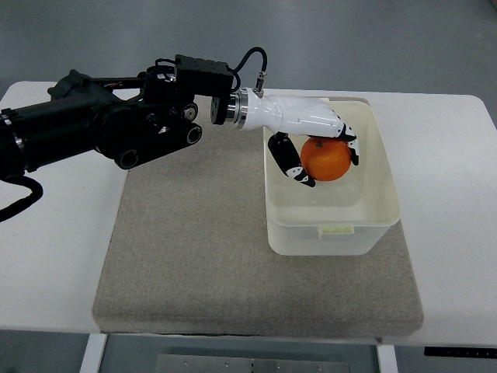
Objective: Put orange in box with left hand
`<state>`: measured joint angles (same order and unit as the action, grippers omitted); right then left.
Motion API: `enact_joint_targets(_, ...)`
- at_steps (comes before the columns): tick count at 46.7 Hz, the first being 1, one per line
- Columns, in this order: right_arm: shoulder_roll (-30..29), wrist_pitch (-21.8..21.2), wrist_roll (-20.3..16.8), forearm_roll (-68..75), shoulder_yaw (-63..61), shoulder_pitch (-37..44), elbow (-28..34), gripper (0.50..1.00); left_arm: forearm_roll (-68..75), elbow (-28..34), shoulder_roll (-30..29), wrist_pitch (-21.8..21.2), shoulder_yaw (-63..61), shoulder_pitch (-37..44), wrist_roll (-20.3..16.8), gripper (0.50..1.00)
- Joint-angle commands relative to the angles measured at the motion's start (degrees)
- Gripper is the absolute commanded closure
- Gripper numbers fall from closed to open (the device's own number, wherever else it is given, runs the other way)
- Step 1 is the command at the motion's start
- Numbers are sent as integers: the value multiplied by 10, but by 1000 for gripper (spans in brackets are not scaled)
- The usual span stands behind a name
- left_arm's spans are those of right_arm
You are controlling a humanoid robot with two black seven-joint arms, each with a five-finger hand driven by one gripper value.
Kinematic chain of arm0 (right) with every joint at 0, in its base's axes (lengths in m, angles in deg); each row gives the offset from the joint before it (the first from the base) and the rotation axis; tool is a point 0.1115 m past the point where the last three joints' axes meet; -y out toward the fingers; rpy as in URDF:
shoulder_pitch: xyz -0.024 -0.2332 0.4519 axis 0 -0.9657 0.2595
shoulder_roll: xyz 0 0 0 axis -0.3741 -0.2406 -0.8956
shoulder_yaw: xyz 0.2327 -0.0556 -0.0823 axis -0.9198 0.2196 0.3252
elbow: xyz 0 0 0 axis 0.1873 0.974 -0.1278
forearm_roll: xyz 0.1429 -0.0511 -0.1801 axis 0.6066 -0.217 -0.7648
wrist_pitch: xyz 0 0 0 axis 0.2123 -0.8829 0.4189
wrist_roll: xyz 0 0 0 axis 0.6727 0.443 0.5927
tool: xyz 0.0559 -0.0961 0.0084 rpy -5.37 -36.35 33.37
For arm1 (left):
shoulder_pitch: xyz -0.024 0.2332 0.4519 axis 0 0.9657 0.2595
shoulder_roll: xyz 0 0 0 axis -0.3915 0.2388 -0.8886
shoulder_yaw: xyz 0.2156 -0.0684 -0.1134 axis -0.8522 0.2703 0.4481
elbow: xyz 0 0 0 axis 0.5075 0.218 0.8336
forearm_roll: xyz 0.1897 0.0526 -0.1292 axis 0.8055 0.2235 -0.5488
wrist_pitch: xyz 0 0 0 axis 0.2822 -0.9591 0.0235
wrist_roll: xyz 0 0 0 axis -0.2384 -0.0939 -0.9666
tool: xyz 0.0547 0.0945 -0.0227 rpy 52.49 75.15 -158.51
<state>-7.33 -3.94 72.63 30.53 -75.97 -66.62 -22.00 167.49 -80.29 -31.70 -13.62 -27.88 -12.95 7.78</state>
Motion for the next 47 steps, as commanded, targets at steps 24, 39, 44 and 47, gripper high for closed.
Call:
enact_joint_targets(24,0,-1,0,0,0,0,0,574,-7,9,0,-29,3,12,0,660)
enact_joint_targets(39,0,0,0,0,0,0,0,574,-10,9,0,-29,4,14,0,540)
enact_joint_targets(44,0,0,0,0,0,0,0,574,-10,9,0,-29,4,14,0,538)
enact_joint_targets(47,0,-1,-1,0,0,0,0,574,-10,8,0,-29,5,14,0,538)
